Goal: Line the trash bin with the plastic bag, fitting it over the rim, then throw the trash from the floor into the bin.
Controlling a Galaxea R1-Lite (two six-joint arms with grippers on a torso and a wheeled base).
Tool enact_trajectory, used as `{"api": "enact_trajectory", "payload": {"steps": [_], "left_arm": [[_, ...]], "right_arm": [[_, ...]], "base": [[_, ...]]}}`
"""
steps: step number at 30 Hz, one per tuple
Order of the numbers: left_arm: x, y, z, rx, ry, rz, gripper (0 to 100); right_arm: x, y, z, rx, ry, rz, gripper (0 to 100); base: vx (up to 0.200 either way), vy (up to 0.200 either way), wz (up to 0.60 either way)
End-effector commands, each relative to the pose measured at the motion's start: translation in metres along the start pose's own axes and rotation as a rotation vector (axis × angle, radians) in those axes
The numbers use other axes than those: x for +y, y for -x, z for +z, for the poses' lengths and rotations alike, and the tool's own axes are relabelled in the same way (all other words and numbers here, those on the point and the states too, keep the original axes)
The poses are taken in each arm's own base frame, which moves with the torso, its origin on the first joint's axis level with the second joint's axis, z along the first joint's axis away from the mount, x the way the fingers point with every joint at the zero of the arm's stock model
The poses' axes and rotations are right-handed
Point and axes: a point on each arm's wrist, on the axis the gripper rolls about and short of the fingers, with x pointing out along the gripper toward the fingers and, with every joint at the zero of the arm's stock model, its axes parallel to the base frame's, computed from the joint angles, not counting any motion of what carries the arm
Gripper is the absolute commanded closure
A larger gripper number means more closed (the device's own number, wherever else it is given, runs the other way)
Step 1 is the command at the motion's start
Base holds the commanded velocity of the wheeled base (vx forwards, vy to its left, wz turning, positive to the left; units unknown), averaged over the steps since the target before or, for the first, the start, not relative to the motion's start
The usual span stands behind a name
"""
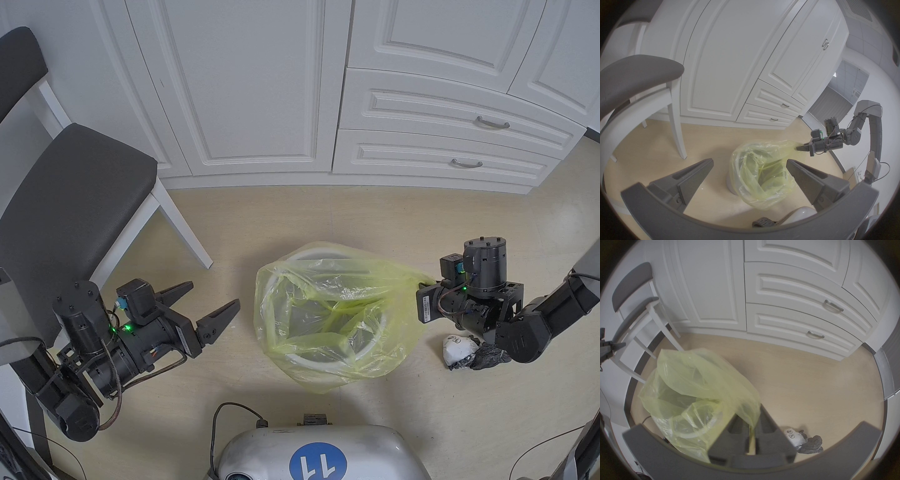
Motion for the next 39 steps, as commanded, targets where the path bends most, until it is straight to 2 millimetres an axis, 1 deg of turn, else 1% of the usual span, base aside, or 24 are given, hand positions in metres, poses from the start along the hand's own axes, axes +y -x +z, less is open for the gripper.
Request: {"api": "enact_trajectory", "payload": {"steps": [1,3,4,7,9,10,11,13,14,15,16,18,19,20,23,24,26,30,32,33,34,35,36,39], "left_arm": [[-0.009,-0.006,-0.009,0.034,0.008,-0.031,0],[-0.012,-0.007,-0.011,0.04,0.01,-0.042,0],[-0.022,-0.013,-0.015,0.049,0.011,-0.056,0],[-0.029,-0.029,-0.012,0.021,-0.007,-0.084,0],[-0.036,-0.062,-0.007,-0.019,-0.093,-0.123,0],[-0.036,-0.072,-0.006,-0.003,-0.137,-0.124,0],[-0.036,-0.075,-0.006,0.015,-0.159,-0.124,0],[-0.038,-0.089,-0.009,0.146,-0.255,-0.131,0],[-0.041,-0.094,-0.009,0.185,-0.285,-0.141,0],[-0.041,-0.094,-0.009,0.185,-0.285,-0.141,0],[-0.046,-0.104,-0.011,0.226,-0.316,-0.16,0],[-0.05,-0.113,-0.022,0.253,-0.342,-0.175,0],[-0.05,-0.115,-0.023,0.254,-0.348,-0.178,0],[-0.053,-0.12,-0.032,0.276,-0.393,-0.193,0],[-0.051,-0.128,-0.046,0.311,-0.467,-0.206,0],[-0.051,-0.135,-0.051,0.323,-0.497,-0.19,0],[-0.051,-0.142,-0.053,0.322,-0.515,-0.158,0],[-0.051,-0.152,-0.051,0.3,-0.524,-0.144,0],[-0.049,-0.159,-0.05,0.291,-0.54,-0.114,0],[-0.046,-0.165,-0.048,0.276,-0.567,-0.065,0],[-0.043,-0.171,-0.043,0.256,-0.592,-0.006,0],[-0.042,-0.172,-0.042,0.254,-0.596,0.003,0],[-0.035,-0.181,-0.031,0.212,-0.616,0.083,0],[-0.031,-0.188,-0.017,0.159,-0.616,0.132,0]], "right_arm": [[-0.003,-0.006,-0.007,0.023,0.009,0.004,0],[-0.004,-0.002,-0.006,0.018,0.007,0.013,0],[-0.006,0.01,-0.002,0.002,0.007,0.044,0],[-0.007,0.016,0.0,-0.005,0.006,0.083,0],[-0.007,0.019,0.001,-0.012,0.004,0.112,0],[-0.008,0.019,0.002,-0.014,0.003,0.111,0],[-0.009,0.018,0.002,-0.014,0.002,0.111,0],[-0.014,0.016,0.0,-0.005,0.0,0.11,0],[-0.017,0.015,-0.001,-0.003,-0.004,0.115,0],[-0.017,0.015,-0.001,-0.003,-0.004,0.115,0],[-0.023,0.013,-0.003,0.005,-0.013,0.133,0],[-0.029,0.01,-0.004,0.008,-0.019,0.152,0],[-0.03,0.01,-0.005,0.009,-0.02,0.157,0],[-0.034,0.007,-0.007,0.016,-0.025,0.168,0],[-0.038,0.001,-0.01,0.027,-0.025,0.169,0],[-0.039,-0.001,-0.011,0.03,-0.025,0.165,0],[-0.041,-0.002,-0.012,0.034,-0.023,0.16,0],[-0.043,-0.001,-0.011,0.03,-0.026,0.156,0],[-0.043,-0.002,-0.011,0.03,-0.026,0.156,0],[-0.044,-0.003,-0.01,0.027,-0.027,0.153,0],[-0.045,-0.003,-0.01,0.027,-0.028,0.15,0],[-0.045,-0.003,-0.01,0.027,-0.028,0.15,0],[-0.046,-0.003,-0.01,0.028,-0.028,0.147,0],[-0.048,-0.004,-0.01,0.027,-0.03,0.141,0]], "base": [[0.0,0.0,0.0],[0.0,0.0,0.0],[0.0,0.0,0.0],[0.0,0.0,0.0],[0.0,0.0,0.0],[0.0,0.0,0.0],[0.0,0.0,0.0],[0.0,0.0,0.0],[0.0,0.0,0.0],[0.0,0.0,0.0],[0.0,0.0,0.0],[0.0,0.0,0.0],[0.0,0.0,0.0],[0.0,0.0,0.0],[0.0,0.0,0.0],[0.0,0.0,0.0],[0.0,0.0,0.0],[0.0,0.0,0.0],[0.0,0.0,0.0],[0.0,0.0,0.0],[0.0,0.0,0.0],[0.0,0.0,0.0],[0.0,0.0,0.0],[0.0,0.0,0.0]]}}
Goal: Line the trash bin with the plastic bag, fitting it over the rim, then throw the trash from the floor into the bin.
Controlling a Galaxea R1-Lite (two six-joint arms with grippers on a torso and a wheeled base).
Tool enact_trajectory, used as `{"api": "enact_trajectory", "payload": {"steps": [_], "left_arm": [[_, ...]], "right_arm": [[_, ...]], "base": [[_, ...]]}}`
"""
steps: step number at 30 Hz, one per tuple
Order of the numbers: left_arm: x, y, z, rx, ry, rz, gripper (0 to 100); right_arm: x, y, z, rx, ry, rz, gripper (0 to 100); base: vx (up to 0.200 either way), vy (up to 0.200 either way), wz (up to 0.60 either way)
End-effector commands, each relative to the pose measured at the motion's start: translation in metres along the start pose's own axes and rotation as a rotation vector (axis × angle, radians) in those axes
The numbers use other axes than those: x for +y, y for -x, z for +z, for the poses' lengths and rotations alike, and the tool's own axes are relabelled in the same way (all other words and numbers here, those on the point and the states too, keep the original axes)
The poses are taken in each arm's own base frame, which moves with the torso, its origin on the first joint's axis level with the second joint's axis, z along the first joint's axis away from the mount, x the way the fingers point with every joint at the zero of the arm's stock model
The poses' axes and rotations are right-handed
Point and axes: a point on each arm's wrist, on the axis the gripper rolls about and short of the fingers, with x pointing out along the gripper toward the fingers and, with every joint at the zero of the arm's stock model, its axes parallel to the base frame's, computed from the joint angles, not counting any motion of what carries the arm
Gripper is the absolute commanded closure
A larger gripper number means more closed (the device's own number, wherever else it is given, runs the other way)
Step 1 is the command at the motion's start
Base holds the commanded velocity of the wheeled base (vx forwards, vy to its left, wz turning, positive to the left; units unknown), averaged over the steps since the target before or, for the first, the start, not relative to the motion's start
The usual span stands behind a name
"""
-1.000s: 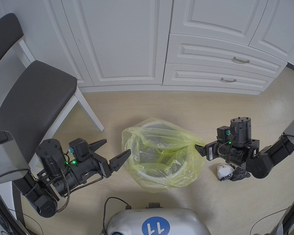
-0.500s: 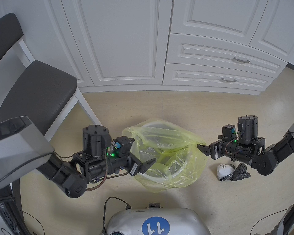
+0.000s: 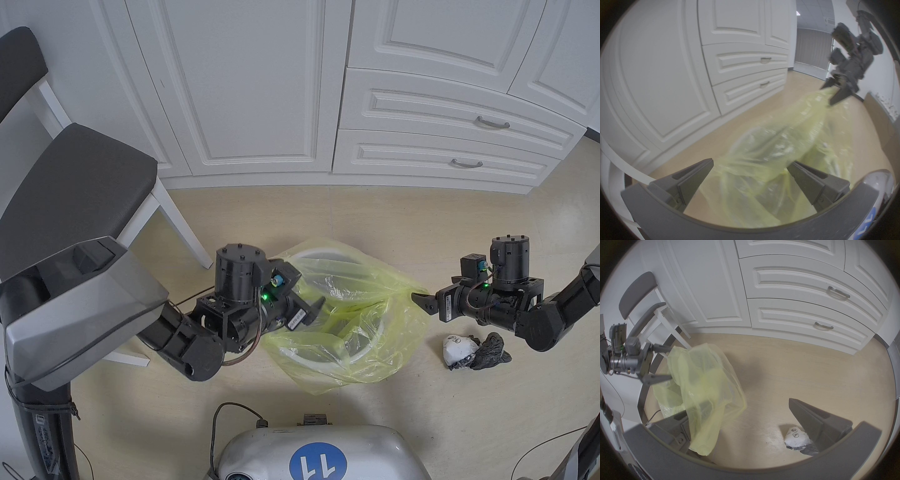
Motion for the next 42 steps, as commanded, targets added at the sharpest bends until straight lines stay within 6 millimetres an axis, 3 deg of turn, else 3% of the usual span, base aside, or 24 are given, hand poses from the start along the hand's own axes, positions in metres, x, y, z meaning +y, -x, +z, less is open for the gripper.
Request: {"api": "enact_trajectory", "payload": {"steps": [1,9,15,23,28,32,38,42], "left_arm": [[0.018,-0.018,0.007,-0.032,-0.011,0.12,0],[0.051,-0.034,0.036,-0.141,0.046,0.427,0],[0.051,-0.046,0.04,-0.219,0.072,0.454,0],[0.033,-0.067,0.015,-0.185,0.084,0.42,0],[0.035,-0.073,0.011,-0.194,0.107,0.43,0],[0.04,-0.068,0.016,-0.202,0.111,0.438,0],[0.041,-0.032,0.04,-0.213,0.136,0.406,0],[0.029,0.002,0.058,-0.202,0.204,0.334,0]], "right_arm": [[-0.005,-0.002,0.0,0.001,-0.004,-0.012,0],[-0.009,-0.004,0.004,-0.025,-0.011,-0.025,0],[-0.009,-0.002,0.009,-0.048,-0.015,-0.03,0],[-0.009,-0.019,0.004,-0.062,-0.018,-0.031,0],[-0.013,-0.034,-0.003,-0.052,-0.026,-0.041,0],[-0.015,-0.038,-0.004,-0.049,-0.029,-0.041,0],[-0.015,-0.03,0.005,-0.086,-0.051,-0.043,0],[-0.014,-0.01,0.016,-0.121,-0.054,-0.032,0]], "base": [[0.0,0.0,0.0],[0.0,0.0,0.0],[0.0,0.0,0.0],[0.0,0.0,0.0],[0.0,0.0,0.0],[0.0,0.0,0.0],[0.0,0.0,0.0],[0.0,0.0,0.0]]}}
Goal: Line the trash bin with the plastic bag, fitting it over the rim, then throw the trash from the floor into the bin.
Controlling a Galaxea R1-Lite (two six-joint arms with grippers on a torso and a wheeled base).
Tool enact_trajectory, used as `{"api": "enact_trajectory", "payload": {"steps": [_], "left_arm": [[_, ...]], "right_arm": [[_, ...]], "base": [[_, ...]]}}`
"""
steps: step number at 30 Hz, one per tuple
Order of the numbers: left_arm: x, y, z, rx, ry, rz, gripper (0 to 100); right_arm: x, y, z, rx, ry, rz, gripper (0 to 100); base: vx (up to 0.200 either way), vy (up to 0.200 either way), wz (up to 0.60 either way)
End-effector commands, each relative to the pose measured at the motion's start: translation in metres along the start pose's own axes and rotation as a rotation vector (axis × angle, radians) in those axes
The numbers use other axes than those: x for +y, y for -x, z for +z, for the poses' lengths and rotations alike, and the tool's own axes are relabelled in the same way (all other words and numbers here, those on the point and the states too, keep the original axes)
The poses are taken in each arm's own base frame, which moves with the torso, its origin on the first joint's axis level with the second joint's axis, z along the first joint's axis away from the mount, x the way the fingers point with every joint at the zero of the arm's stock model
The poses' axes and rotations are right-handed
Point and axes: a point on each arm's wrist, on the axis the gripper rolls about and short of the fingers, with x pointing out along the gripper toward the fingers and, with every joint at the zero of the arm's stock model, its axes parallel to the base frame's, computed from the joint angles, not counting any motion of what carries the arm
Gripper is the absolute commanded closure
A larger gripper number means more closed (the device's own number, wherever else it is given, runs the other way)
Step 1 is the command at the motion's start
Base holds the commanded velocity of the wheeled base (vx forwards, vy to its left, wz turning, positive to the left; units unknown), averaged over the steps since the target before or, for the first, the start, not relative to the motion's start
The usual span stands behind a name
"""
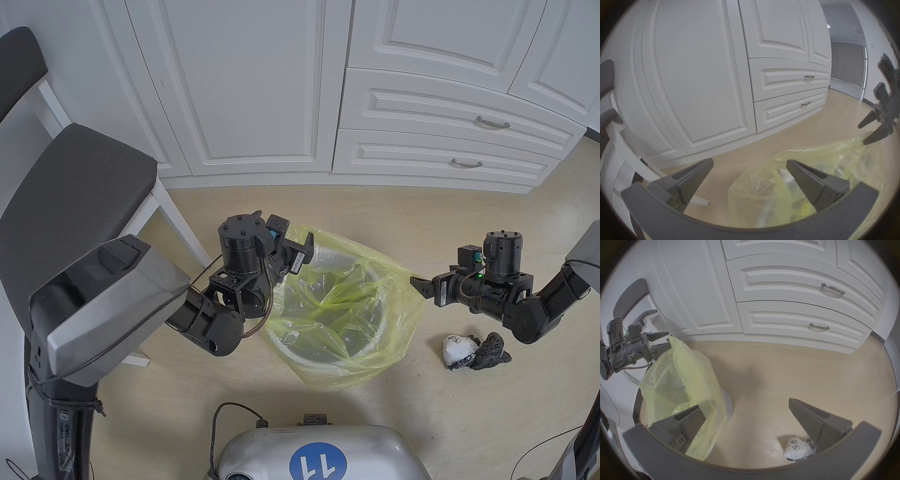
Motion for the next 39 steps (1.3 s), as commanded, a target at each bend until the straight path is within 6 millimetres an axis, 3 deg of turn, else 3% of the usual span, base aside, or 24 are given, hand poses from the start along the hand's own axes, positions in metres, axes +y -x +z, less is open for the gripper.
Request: {"api": "enact_trajectory", "payload": {"steps": [1,8,12,14,18,25,30,39], "left_arm": [[0.006,0.036,0.039,-0.012,0.065,-0.05,0],[0.035,0.088,0.056,0.03,0.21,-0.103,0],[0.051,0.116,0.037,0.119,0.218,-0.089,0],[0.063,0.133,0.019,0.186,0.284,-0.072,0],[0.075,0.148,-0.004,0.217,0.428,-0.117,0],[0.072,0.143,-0.026,0.212,0.461,-0.19,0],[0.051,0.135,-0.053,0.276,0.45,-0.233,0],[0.037,0.125,-0.084,0.267,0.446,-0.236,0]], "right_arm": [[0.001,0.02,0.015,-0.045,-0.006,0.011,0],[0.002,0.027,0.022,-0.069,-0.055,0.084,0],[0.002,0.025,0.019,-0.06,-0.056,0.084,0],[0.002,0.024,0.017,-0.052,-0.056,0.084,0],[0.004,0.023,0.016,-0.054,-0.054,0.089,0],[0.024,0.018,0.008,-0.025,-0.049,0.132,0],[0.044,0.015,0.005,-0.015,-0.078,0.121,0],[0.052,0.01,0.003,-0.072,-0.084,0.124,0]], "base": [[0.0,0.0,0.0],[0.0,0.0,0.0],[0.0,0.0,0.0],[0.0,0.0,0.0],[0.0,0.0,0.0],[0.0,0.0,0.0],[0.0,0.0,0.0],[0.0,0.0,0.0]]}}
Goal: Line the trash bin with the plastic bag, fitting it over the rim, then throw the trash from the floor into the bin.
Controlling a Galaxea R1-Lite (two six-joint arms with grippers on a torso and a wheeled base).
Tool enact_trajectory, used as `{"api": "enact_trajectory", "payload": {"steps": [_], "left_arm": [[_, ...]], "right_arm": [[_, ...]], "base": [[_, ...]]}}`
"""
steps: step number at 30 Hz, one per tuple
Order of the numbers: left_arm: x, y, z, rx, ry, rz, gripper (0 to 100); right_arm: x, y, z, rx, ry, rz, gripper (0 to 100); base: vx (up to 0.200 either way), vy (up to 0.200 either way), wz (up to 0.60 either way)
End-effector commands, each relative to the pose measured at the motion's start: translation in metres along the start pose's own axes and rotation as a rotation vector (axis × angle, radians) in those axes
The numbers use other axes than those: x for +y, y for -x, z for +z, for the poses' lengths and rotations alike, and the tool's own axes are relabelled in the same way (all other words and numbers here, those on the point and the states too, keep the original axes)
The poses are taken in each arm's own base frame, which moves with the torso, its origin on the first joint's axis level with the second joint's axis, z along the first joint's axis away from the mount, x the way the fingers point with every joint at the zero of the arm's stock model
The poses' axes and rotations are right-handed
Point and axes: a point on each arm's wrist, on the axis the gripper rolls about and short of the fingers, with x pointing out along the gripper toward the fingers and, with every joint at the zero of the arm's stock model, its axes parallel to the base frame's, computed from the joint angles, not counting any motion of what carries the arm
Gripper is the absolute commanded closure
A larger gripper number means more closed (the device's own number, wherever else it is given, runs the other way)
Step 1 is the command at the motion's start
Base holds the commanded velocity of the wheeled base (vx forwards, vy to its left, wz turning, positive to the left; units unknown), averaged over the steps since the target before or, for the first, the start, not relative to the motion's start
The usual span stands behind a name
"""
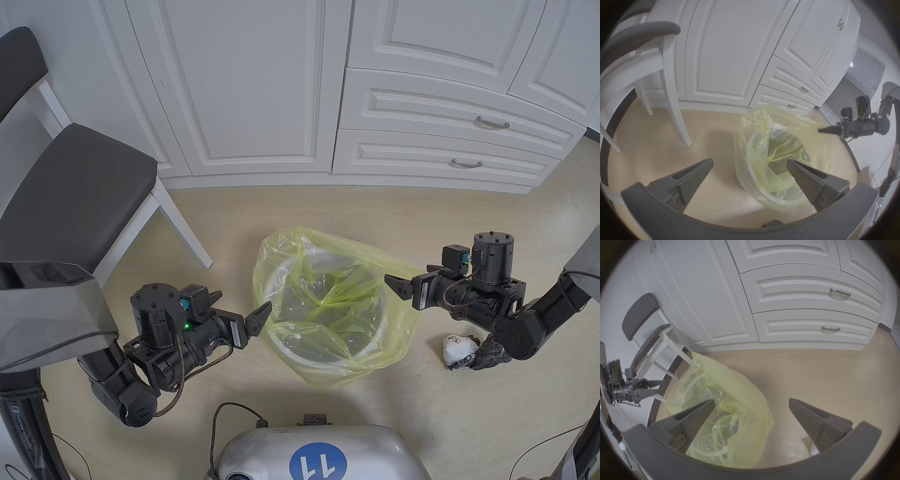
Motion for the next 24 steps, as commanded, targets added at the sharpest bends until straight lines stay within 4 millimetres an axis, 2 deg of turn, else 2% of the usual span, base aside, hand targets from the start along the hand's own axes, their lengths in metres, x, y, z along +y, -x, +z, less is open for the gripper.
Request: {"api": "enact_trajectory", "payload": {"steps": [1,5,9,10,13,19,24], "left_arm": [[0.006,-0.014,-0.034,0.083,-0.003,0.015,0],[0.017,-0.017,-0.034,0.083,-0.012,0.051,0],[0.046,-0.02,-0.03,0.065,-0.058,0.13,0],[0.046,-0.02,-0.03,0.063,-0.059,0.131,0],[0.065,-0.024,-0.034,0.067,-0.061,0.179,0],[0.072,-0.03,-0.037,0.062,-0.053,0.192,0],[0.067,-0.028,-0.032,0.032,-0.049,0.176,0]], "right_arm": [[0.004,-0.004,-0.006,0.0,0.001,0.005,0],[0.001,-0.004,-0.006,0.0,0.0,-0.004,0],[-0.006,-0.01,-0.011,0.017,-0.003,-0.023,0],[-0.006,-0.01,-0.011,0.017,-0.003,-0.025,0],[-0.013,-0.012,-0.009,0.008,-0.006,-0.043,0],[-0.019,-0.015,-0.009,0.005,-0.011,-0.059,0],[-0.025,-0.021,-0.009,0.0,-0.018,-0.077,0]], "base": [[0.0,0.0,0.0],[0.0,0.0,0.0],[0.0,0.0,0.0],[0.0,0.0,0.0],[0.0,0.0,0.0],[0.0,0.0,0.0],[0.0,0.0,0.0]]}}
